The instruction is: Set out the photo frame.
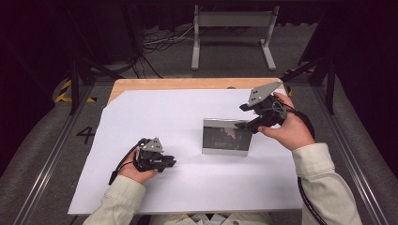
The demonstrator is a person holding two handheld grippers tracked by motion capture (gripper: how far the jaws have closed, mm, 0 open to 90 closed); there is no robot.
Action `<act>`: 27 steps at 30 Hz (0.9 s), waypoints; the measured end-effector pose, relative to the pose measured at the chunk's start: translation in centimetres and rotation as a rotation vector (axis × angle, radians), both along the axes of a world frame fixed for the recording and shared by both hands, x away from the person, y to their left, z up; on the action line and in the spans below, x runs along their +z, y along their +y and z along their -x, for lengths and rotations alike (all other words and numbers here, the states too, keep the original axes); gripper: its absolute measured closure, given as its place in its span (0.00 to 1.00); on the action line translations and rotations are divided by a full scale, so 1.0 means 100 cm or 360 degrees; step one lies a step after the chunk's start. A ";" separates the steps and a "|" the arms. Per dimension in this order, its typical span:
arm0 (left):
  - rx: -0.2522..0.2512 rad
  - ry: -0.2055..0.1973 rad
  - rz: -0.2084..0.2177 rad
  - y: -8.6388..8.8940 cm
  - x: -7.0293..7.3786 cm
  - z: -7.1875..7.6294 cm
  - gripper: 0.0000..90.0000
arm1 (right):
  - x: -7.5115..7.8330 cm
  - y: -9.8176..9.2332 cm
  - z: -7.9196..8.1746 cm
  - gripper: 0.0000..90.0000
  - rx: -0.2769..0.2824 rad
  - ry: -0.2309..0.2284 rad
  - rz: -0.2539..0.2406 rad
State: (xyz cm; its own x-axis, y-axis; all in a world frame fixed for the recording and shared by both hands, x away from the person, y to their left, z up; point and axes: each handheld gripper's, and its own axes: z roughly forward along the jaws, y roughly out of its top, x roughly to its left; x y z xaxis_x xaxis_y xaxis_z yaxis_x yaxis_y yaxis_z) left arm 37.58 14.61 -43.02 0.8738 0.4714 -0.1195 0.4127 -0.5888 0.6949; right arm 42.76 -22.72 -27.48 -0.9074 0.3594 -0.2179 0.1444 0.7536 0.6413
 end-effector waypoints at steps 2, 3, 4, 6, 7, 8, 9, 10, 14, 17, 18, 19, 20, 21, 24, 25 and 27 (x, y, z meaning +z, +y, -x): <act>0.0003 -0.0002 0.0002 0.001 0.000 -0.001 0.85 | 0.001 -0.005 0.002 0.38 -0.0017 -0.0004 -0.0008; 0.0008 -0.0004 0.0003 0.001 0.000 -0.001 0.85 | 0.001 -0.007 0.003 0.38 -0.0025 -0.0010 -0.0015; 0.0007 -0.0002 0.0003 0.002 0.000 -0.001 0.85 | 0.001 -0.010 0.004 0.38 -0.0034 -0.0009 -0.0019; 0.0009 -0.0003 0.0002 0.002 0.000 -0.001 0.84 | 0.001 -0.015 0.007 0.37 -0.0052 -0.0015 -0.0024; 0.0009 -0.0003 0.0003 0.001 0.000 -0.002 0.83 | 0.001 -0.018 0.009 0.37 -0.0068 -0.0011 -0.0033; 0.0011 -0.0004 0.0001 0.001 0.000 -0.002 0.82 | 0.000 -0.022 0.011 0.37 -0.0083 -0.0009 -0.0038; 0.0014 -0.0010 0.0002 0.001 0.000 -0.002 0.82 | 0.000 -0.022 0.011 0.37 -0.0083 -0.0009 -0.0038; 0.0021 -0.0006 0.0004 0.001 0.000 -0.002 0.82 | 0.000 -0.025 0.012 0.37 -0.0091 -0.0007 -0.0041; 0.0044 -0.0006 0.0019 0.002 0.000 -0.002 0.80 | -0.001 -0.036 0.018 0.37 -0.0141 -0.0006 -0.0076; 0.0062 -0.0022 0.0023 0.003 0.001 -0.002 0.80 | -0.001 -0.042 0.022 0.37 -0.0167 -0.0010 -0.0095; 0.0067 -0.0017 0.0031 0.003 0.001 -0.002 0.80 | -0.002 -0.044 0.023 0.37 -0.0175 -0.0014 -0.0102; 0.0067 -0.0017 0.0031 0.003 0.001 -0.002 0.80 | -0.002 -0.044 0.023 0.37 -0.0175 -0.0014 -0.0102; 0.0074 -0.0014 0.0032 0.004 0.001 -0.002 0.80 | -0.002 -0.046 0.025 0.37 -0.0185 -0.0013 -0.0109; 0.0075 -0.0008 0.0036 0.004 0.001 -0.003 0.80 | -0.003 -0.049 0.027 0.37 -0.0199 -0.0012 -0.0118; 0.0080 -0.0008 0.0036 0.004 0.001 -0.003 0.79 | -0.005 -0.054 0.031 0.36 -0.0226 -0.0013 -0.0140; 0.0078 -0.0013 0.0035 0.004 0.001 -0.003 0.78 | -0.006 -0.057 0.032 0.36 -0.0234 -0.0012 -0.0147; 0.0087 -0.0024 0.0040 0.005 0.002 -0.004 0.78 | -0.008 -0.060 0.034 0.36 -0.0253 -0.0005 -0.0158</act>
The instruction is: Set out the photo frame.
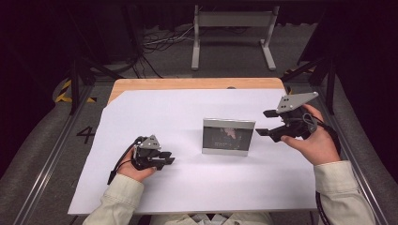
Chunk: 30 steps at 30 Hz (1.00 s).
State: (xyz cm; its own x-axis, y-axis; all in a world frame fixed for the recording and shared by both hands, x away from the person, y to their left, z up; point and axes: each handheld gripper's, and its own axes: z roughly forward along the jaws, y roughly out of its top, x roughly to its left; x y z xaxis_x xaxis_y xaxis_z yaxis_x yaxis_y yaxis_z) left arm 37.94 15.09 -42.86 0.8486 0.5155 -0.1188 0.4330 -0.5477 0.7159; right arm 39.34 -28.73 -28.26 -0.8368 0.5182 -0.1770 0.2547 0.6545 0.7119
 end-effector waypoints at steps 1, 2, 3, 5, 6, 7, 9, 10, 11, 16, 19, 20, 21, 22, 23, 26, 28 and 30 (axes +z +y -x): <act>0.0009 0.0007 0.0010 0.000 0.000 0.000 0.78 | -0.001 -0.002 0.001 0.36 -0.0006 0.0001 -0.0002; 0.0008 0.0008 0.0013 0.001 0.000 0.000 0.78 | -0.002 -0.003 0.002 0.36 -0.0013 0.0003 -0.0008; 0.0011 -0.0002 0.0015 0.001 0.000 0.000 0.77 | -0.003 -0.005 0.003 0.36 -0.0020 0.0006 -0.0017; 0.0019 0.0001 0.0018 0.002 0.001 0.000 0.77 | -0.007 -0.008 0.005 0.36 -0.0034 0.0011 -0.0034; 0.0026 0.0004 0.0019 0.002 0.000 0.000 0.77 | -0.008 -0.009 0.006 0.36 -0.0043 0.0013 -0.0042; 0.0027 0.0000 0.0022 0.002 0.000 -0.001 0.77 | -0.010 -0.010 0.006 0.36 -0.0051 0.0015 -0.0048; 0.0035 -0.0004 0.0023 0.002 0.001 0.000 0.76 | -0.015 -0.012 0.009 0.36 -0.0073 0.0022 -0.0067; 0.0041 -0.0008 0.0021 0.002 0.001 0.000 0.76 | -0.018 -0.014 0.010 0.37 -0.0084 0.0025 -0.0085; 0.0040 -0.0018 0.0020 0.002 0.001 0.000 0.76 | -0.021 -0.015 0.011 0.37 -0.0094 0.0025 -0.0109; 0.0057 -0.0024 0.0045 0.004 0.002 0.000 0.76 | -0.032 -0.019 0.016 0.37 -0.0118 0.0030 -0.0170; 0.0057 -0.0019 0.0044 0.004 0.002 0.000 0.75 | -0.039 -0.023 0.018 0.36 -0.0141 0.0027 -0.0211; 0.0056 -0.0019 0.0044 0.004 0.002 0.000 0.75 | -0.041 -0.024 0.019 0.36 -0.0149 0.0026 -0.0225; 0.0056 -0.0019 0.0044 0.004 0.002 0.000 0.75 | -0.044 -0.025 0.019 0.36 -0.0159 0.0022 -0.0236; 0.0057 -0.0016 0.0045 0.004 0.002 0.000 0.74 | -0.046 -0.027 0.020 0.36 -0.0170 0.0024 -0.0242; 0.0060 -0.0020 0.0047 0.004 0.002 0.000 0.74 | -0.048 -0.028 0.020 0.36 -0.0181 0.0025 -0.0246; 0.0066 -0.0018 0.0049 0.005 0.002 -0.001 0.74 | -0.054 -0.034 0.019 0.35 -0.0223 0.0029 -0.0251; 0.0064 -0.0023 0.0051 0.005 0.002 -0.001 0.73 | -0.055 -0.035 0.019 0.35 -0.0234 0.0024 -0.0258; 0.0068 -0.0022 0.0056 0.006 0.002 -0.001 0.73 | -0.062 -0.037 0.020 0.35 -0.0259 0.0019 -0.0264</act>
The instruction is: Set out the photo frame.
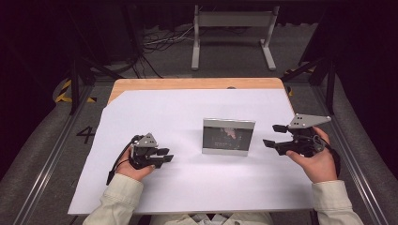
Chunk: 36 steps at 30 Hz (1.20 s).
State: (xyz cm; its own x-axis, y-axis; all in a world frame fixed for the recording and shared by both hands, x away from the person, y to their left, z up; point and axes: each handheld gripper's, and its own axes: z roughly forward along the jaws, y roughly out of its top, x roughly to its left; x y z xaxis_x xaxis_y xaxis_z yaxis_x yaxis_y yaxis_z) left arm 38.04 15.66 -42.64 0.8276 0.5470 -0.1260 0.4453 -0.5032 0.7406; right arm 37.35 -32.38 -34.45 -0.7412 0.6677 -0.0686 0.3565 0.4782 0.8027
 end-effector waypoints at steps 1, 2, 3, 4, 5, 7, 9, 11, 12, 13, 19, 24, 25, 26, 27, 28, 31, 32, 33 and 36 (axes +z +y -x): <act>0.0000 0.0000 0.0000 0.000 0.000 0.000 0.73 | 0.000 0.000 0.000 0.35 0.0000 0.0000 0.0000; 0.0001 0.0005 0.0005 0.000 0.000 0.000 0.73 | -0.006 0.000 0.000 0.35 -0.0007 0.0007 0.0002; 0.0001 0.0005 0.0005 0.000 0.000 0.000 0.73 | -0.008 0.000 0.000 0.35 -0.0008 0.0007 0.0004; -0.0003 0.0003 0.0006 0.001 0.000 0.000 0.73 | -0.011 0.000 0.000 0.35 -0.0008 0.0007 0.0008; -0.0007 0.0004 0.0011 0.001 0.000 0.000 0.73 | -0.012 -0.001 0.001 0.35 -0.0006 0.0004 0.0005; -0.0007 0.0006 0.0015 0.001 0.000 0.000 0.73 | -0.015 -0.001 0.001 0.35 0.0003 -0.0001 -0.0010; -0.0012 0.0004 0.0016 0.001 0.000 0.000 0.72 | -0.022 -0.003 0.002 0.35 0.0024 -0.0002 -0.0032; -0.0011 0.0000 0.0008 0.002 0.000 -0.001 0.72 | -0.024 -0.003 0.002 0.35 0.0028 -0.0006 -0.0040; -0.0005 -0.0005 -0.0001 0.002 -0.001 -0.001 0.72 | -0.028 -0.004 0.003 0.34 0.0031 -0.0009 -0.0055; -0.0003 -0.0004 -0.0011 0.002 -0.001 -0.001 0.72 | -0.031 -0.003 0.003 0.34 0.0030 -0.0016 -0.0060; 0.0007 -0.0014 -0.0031 0.001 -0.003 -0.001 0.71 | -0.058 0.003 0.005 0.33 -0.0004 -0.0022 -0.0047; 0.0008 -0.0004 -0.0028 0.001 -0.005 -0.001 0.71 | -0.065 0.001 0.005 0.32 -0.0026 0.0004 -0.0070; 0.0007 0.0006 -0.0028 0.001 -0.006 -0.002 0.71 | -0.067 0.001 0.005 0.32 -0.0032 0.0011 -0.0072; 0.0003 0.0016 -0.0037 0.001 -0.007 -0.002 0.70 | -0.070 0.002 0.004 0.32 -0.0054 0.0034 -0.0062; 0.0010 0.0010 -0.0050 0.001 -0.008 -0.003 0.70 | -0.070 0.002 0.004 0.32 -0.0054 0.0034 -0.0062; 0.0016 0.0037 -0.0051 0.001 -0.010 -0.004 0.70 | -0.071 0.004 0.004 0.32 -0.0072 0.0033 -0.0039; 0.0016 0.0044 -0.0060 0.001 -0.011 -0.004 0.70 | -0.070 0.005 0.004 0.31 -0.0064 0.0018 -0.0049; 0.0015 0.0040 -0.0054 0.001 -0.010 -0.004 0.70 | -0.070 0.004 0.005 0.31 -0.0065 0.0015 -0.0057; 0.0018 0.0041 -0.0050 0.000 -0.010 -0.004 0.70 | -0.069 0.004 0.005 0.31 -0.0069 0.0012 -0.0063; 0.0016 0.0041 -0.0057 0.000 -0.010 -0.004 0.69 | -0.069 0.003 0.004 0.31 -0.0083 0.0009 -0.0067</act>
